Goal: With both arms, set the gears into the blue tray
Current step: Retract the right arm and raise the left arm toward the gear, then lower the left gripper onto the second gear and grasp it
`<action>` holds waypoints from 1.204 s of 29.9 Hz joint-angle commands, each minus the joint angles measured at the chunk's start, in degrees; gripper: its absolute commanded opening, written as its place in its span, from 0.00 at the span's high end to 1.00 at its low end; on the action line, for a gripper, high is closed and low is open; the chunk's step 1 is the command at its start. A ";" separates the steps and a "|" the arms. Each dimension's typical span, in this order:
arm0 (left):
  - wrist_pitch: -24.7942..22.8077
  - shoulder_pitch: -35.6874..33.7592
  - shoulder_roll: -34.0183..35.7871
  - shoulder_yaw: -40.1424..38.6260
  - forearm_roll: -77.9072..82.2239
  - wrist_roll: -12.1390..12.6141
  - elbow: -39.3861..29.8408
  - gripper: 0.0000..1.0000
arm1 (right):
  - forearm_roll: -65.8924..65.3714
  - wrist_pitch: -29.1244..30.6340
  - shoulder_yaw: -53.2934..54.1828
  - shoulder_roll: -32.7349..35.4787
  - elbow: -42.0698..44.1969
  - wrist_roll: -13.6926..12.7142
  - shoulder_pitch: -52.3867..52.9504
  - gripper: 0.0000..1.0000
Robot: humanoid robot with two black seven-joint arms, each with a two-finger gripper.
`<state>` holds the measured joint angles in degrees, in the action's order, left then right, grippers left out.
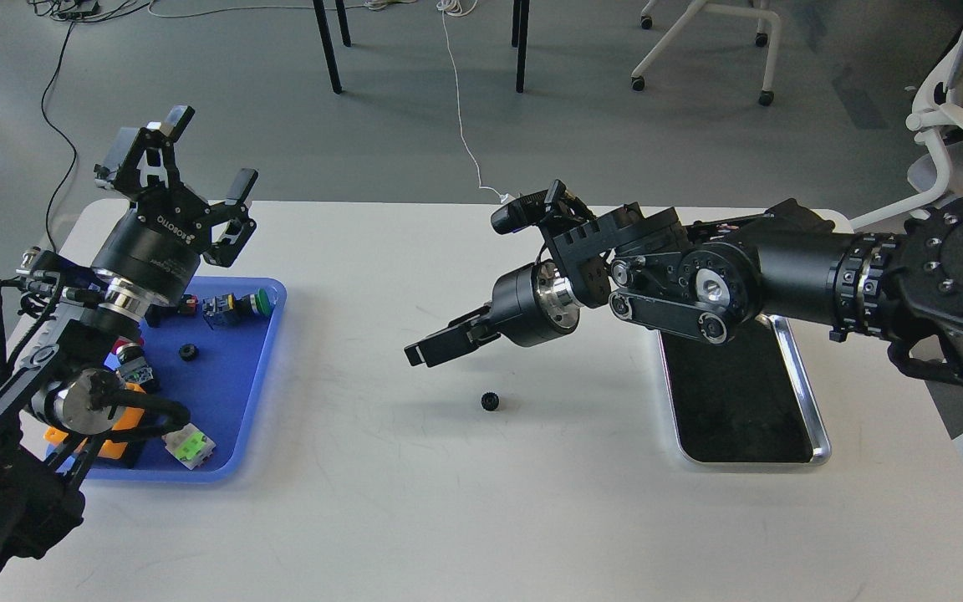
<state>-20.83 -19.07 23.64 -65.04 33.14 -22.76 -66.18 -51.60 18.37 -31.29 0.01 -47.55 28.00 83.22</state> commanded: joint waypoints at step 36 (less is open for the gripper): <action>5.00 -18.71 7.13 26.44 89.62 -5.24 -10.20 0.02 | 51.43 9.63 63.19 30.75 8.35 0.00 -52.02 0.02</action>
<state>-19.07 -34.07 31.17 -43.37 113.91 -28.01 -76.75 -0.18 28.01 30.97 29.70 -38.89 28.00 33.43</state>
